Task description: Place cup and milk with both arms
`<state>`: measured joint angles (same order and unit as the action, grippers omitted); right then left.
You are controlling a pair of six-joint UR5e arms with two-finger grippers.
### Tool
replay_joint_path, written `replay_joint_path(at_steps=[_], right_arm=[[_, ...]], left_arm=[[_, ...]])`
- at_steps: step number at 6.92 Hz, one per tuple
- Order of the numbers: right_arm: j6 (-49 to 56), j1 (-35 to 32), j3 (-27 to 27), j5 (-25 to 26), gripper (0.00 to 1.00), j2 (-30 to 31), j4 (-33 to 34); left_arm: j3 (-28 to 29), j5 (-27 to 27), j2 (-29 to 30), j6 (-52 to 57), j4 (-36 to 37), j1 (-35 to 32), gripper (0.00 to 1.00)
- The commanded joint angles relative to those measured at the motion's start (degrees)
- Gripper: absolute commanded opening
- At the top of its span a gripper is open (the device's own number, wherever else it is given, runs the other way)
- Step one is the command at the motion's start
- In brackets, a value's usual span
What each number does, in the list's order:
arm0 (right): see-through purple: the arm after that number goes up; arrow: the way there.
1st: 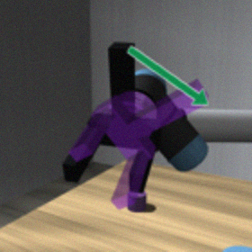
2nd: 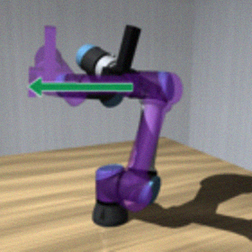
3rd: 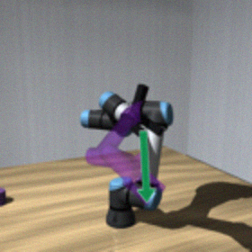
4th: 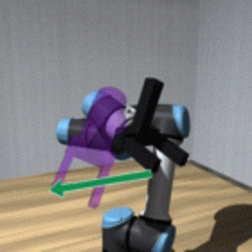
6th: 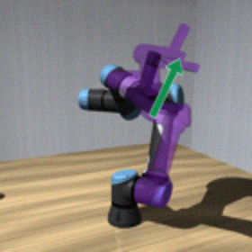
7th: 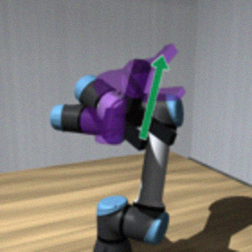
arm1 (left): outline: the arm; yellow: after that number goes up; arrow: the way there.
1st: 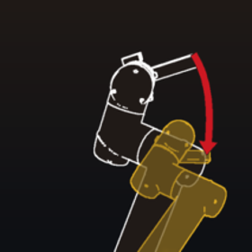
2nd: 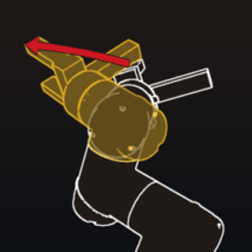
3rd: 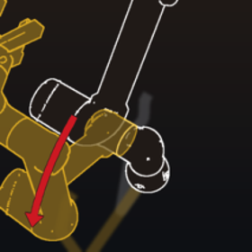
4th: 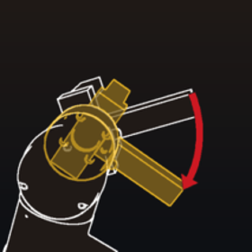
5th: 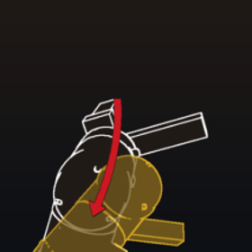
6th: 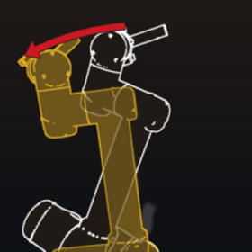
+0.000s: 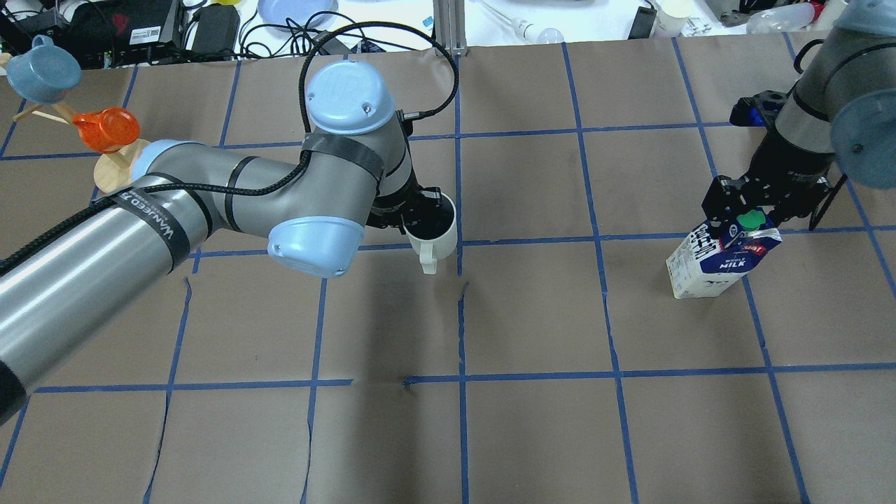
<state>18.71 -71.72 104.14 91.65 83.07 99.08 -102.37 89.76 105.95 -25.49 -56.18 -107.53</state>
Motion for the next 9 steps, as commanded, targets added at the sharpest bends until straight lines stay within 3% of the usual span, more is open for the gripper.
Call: replay_joint_path(at_steps=[1, 4, 6, 7, 8, 9], right_arm=[[0.1, 0.0, -0.07, 0.19, 0.26, -0.02, -0.55], [-0.34, -0.43, -1.56, 2.04, 0.23, 0.33, -0.64], [-2.0, -2.35, -6.81, 1.34, 0.23, 0.25, -5.09], [-4.27, -5.07, -8.41, 0.46, 0.23, 0.25, -6.86], [-8.47, -8.31, -8.51, -1.81, 0.23, 0.25, -6.71], [-13.82, -11.39, -8.51, -3.4, 0.23, 0.16, -6.18]], left_arm=[[0.51, 0.06, 2.23, -1.05, 0.36, -1.71, 0.02], [-0.46, -0.02, 3.99, -1.05, 1.95, -3.48, 0.03], [-0.63, 0.15, 5.14, -1.05, 1.86, -4.0, 0.08], [-0.72, 0.06, 5.05, -1.14, 1.86, -4.01, 0.2], [-1.42, -0.02, 5.05, -1.83, 1.86, -4.09, 0.5], [-1.95, -0.11, 4.62, -2.63, 2.03, -4.01, 0.71]])
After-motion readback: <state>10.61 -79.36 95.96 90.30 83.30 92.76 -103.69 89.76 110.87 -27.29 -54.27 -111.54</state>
